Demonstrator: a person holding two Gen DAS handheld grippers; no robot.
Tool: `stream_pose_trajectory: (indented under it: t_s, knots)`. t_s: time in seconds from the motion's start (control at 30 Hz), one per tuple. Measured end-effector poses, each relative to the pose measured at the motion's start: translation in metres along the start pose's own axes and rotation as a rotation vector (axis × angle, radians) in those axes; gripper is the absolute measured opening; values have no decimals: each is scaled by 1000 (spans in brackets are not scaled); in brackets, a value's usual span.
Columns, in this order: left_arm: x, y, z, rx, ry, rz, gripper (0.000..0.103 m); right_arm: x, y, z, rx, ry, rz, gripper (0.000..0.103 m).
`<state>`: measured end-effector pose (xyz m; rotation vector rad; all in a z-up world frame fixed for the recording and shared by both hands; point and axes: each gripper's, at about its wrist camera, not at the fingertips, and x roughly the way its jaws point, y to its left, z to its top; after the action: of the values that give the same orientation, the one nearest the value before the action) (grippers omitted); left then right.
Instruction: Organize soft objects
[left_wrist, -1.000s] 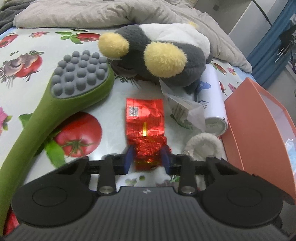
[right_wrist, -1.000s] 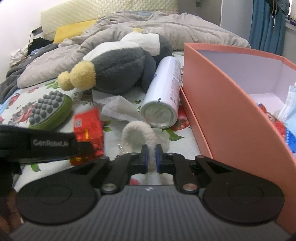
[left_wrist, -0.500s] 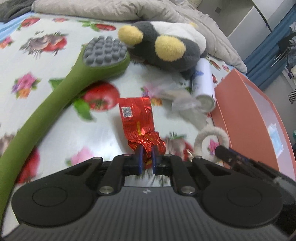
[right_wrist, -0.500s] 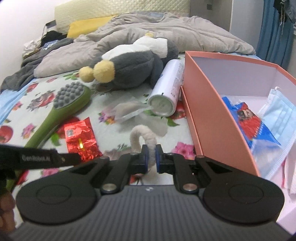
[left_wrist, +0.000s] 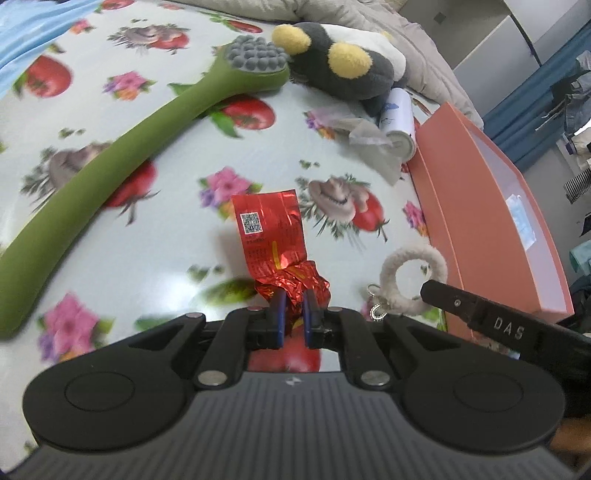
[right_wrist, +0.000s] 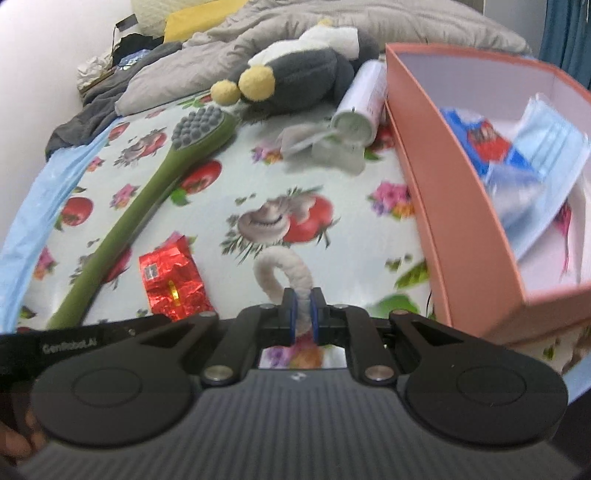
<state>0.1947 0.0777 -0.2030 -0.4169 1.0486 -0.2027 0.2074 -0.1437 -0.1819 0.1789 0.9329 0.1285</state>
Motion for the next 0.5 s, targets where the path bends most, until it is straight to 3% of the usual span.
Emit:
stream_pose_trajectory:
  t_s: [0.33, 0.43, 0.47, 0.5]
  knots:
    - [-32, 20, -21, -90, -29, 44, 12, 8, -9, -11, 0, 39, -3, 13]
    - [-32, 17, -22, -90, -25, 53, 31, 6, -12, -11, -8, 31, -10, 14]
    - [-32, 14, -22, -89, -26, 60, 44, 6, -13, -11, -9, 36, -8, 15]
    - [-33, 11, -23, -84, -31, 71, 50, 5, -15, -11, -10, 39, -8, 22]
